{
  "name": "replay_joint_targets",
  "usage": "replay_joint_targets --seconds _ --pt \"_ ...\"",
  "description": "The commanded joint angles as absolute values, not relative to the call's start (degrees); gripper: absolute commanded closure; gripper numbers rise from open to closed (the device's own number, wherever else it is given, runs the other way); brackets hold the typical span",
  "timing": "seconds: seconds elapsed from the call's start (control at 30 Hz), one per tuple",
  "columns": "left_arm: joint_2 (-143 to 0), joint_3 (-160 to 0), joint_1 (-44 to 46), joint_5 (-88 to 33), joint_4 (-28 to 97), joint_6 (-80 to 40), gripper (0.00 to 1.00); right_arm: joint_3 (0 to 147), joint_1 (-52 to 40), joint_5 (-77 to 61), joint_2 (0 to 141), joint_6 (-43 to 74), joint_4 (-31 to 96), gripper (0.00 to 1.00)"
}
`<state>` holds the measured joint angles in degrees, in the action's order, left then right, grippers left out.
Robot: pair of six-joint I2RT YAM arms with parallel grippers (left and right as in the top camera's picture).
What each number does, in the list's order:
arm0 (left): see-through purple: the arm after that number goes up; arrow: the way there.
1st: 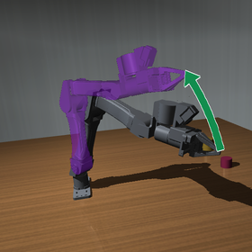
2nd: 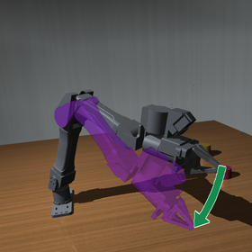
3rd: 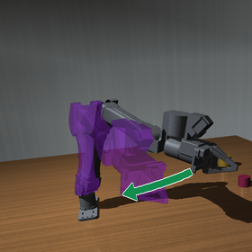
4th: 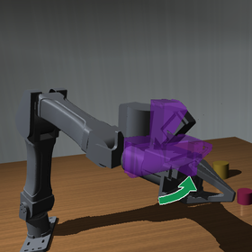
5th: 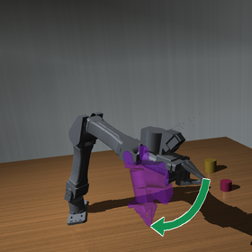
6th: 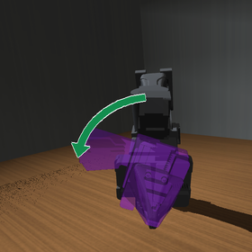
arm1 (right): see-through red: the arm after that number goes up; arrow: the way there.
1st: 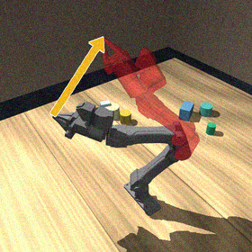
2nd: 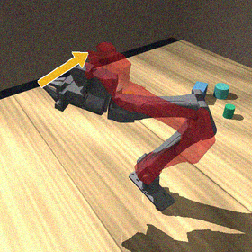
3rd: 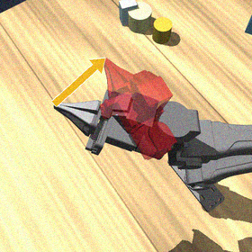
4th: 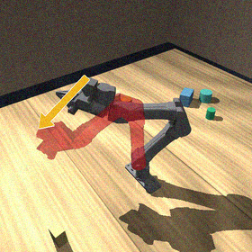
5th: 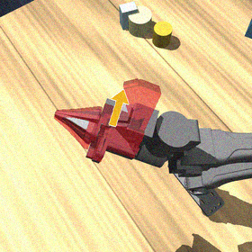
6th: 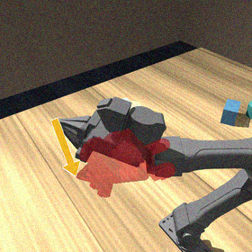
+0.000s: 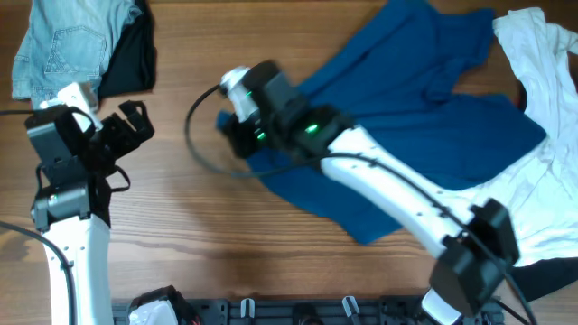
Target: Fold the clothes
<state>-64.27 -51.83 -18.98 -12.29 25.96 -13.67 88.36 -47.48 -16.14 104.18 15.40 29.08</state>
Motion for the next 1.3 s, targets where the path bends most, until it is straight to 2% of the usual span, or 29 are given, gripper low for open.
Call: replay_joint_targets --seconds 0.0,0.33,0.6,0.7,0.77,0.83,0.9,1.07,1.27 --pt "-64.14 -52.69 -21.71 -11.88 26.3 -13.91 0.0 90.0 -51.75 -20.67 105.34 16.69 27.49 0.95" --pt "-64.79 -52.69 -23.44 -11.62 25.28 -13.72 0.0 90.0 -60.2 -24.21 105.23 13.47 31.42 0.96" --pt "-65.49 -52.69 -23.42 -10.0 24.88 -13.74 0.0 90.0 -56.86 -20.47 101.08 17.15 39.86 0.95" --pt "-66.13 -52.69 -23.35 -12.93 24.16 -13.72 0.0 90.0 -53.69 -15.55 98.41 20.25 44.38 0.62" --pt "-66.85 -52.69 -23.29 -15.73 22.74 -13.67 0.0 90.0 -50.87 -12.01 96.4 21.19 47.42 0.33" --pt "-67.92 -52.69 -22.52 -19.09 20.36 -12.6 0.0 90.0 -47.37 -10.07 94.15 20.93 49.58 0.16" --pt "-69.3 -52.71 -20.62 -22.0 17.69 -12.19 0.0 90.0 -43.62 -8.71 91.96 20.88 51.03 0.1" --pt "-76.09 -54.17 -9.54 -22.83 11.2 -9.06 0.0 90.0 -28.86 -8.27 86.56 17.67 51.77 0.05" --pt "-93.34 -68.49 5.23 -16.64 14.87 1.02 0.0 89.97 -13.06 -9.17 85.62 12.64 52.84 0.04"
